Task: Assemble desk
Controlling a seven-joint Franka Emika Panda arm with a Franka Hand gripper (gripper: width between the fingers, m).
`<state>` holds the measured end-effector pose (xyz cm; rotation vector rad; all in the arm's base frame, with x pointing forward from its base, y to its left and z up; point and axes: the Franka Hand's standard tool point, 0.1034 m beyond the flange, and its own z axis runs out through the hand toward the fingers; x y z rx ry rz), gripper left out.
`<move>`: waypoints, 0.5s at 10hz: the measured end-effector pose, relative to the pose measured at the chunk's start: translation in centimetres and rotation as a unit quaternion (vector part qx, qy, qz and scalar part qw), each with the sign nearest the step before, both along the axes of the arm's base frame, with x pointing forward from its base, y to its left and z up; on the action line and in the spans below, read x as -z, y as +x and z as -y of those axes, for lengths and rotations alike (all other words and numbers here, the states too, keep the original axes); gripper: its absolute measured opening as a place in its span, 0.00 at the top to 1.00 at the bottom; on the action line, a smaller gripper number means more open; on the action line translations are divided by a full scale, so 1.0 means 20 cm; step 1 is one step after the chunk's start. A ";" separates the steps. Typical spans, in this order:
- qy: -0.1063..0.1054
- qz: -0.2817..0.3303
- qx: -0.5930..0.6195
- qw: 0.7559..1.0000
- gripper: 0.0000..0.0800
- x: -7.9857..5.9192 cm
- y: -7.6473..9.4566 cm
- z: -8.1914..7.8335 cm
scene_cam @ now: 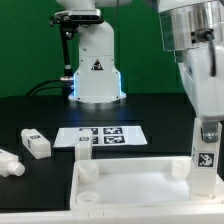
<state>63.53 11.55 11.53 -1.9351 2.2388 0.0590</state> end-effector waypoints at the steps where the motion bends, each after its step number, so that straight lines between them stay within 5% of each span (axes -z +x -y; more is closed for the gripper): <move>1: -0.002 0.001 -0.011 1.000 0.53 0.00 0.00 0.00; 3: -0.026 0.030 -0.222 0.974 0.24 0.01 0.00 0.01; 5: -0.034 0.040 -0.336 0.940 0.20 0.01 0.00 0.01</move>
Offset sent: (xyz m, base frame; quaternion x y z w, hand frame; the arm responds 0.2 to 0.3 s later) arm 0.0066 0.0168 -0.0004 -0.0615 -0.0293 -0.4073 0.9107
